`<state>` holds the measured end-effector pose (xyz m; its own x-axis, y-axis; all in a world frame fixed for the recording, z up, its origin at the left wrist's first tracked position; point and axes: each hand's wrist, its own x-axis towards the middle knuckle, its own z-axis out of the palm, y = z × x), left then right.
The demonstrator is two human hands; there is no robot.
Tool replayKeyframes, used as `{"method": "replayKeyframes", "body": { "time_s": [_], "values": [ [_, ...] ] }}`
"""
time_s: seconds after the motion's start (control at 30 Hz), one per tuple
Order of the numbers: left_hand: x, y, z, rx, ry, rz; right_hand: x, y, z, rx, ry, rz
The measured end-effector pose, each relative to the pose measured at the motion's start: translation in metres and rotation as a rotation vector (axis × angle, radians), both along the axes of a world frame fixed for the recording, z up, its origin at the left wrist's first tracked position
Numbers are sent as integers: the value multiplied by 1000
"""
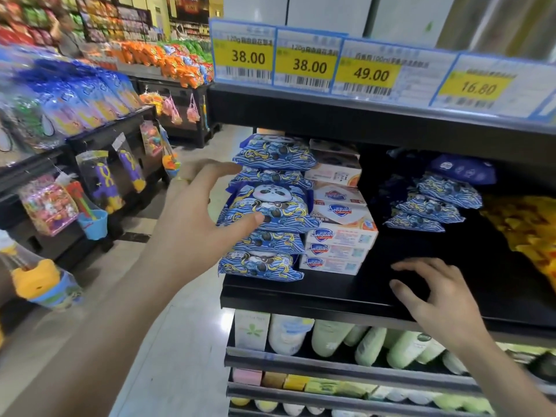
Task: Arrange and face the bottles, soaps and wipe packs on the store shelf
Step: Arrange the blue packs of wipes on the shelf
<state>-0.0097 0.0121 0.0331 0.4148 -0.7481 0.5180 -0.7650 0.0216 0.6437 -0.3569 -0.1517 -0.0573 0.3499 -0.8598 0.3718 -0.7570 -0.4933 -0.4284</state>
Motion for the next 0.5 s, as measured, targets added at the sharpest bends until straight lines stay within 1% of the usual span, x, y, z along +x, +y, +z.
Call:
{"method": "replayKeyframes", "body": {
  "time_s": [0.17, 0.3, 0.4, 0.5],
  "values": [
    [-28, 13, -8, -30, -94, -24, 0, 1, 2, 7, -5, 0],
    [-51, 15, -14, -53, -160, 58, 0, -2, 2, 3, -26, 7],
    [-71, 17, -8, -158, -218, 145, -7, -3, 3, 56, -140, 57],
    [-106, 15, 4, -199, -318, 149, -24, -7, 6, 86, -297, 136]
  ]
}}
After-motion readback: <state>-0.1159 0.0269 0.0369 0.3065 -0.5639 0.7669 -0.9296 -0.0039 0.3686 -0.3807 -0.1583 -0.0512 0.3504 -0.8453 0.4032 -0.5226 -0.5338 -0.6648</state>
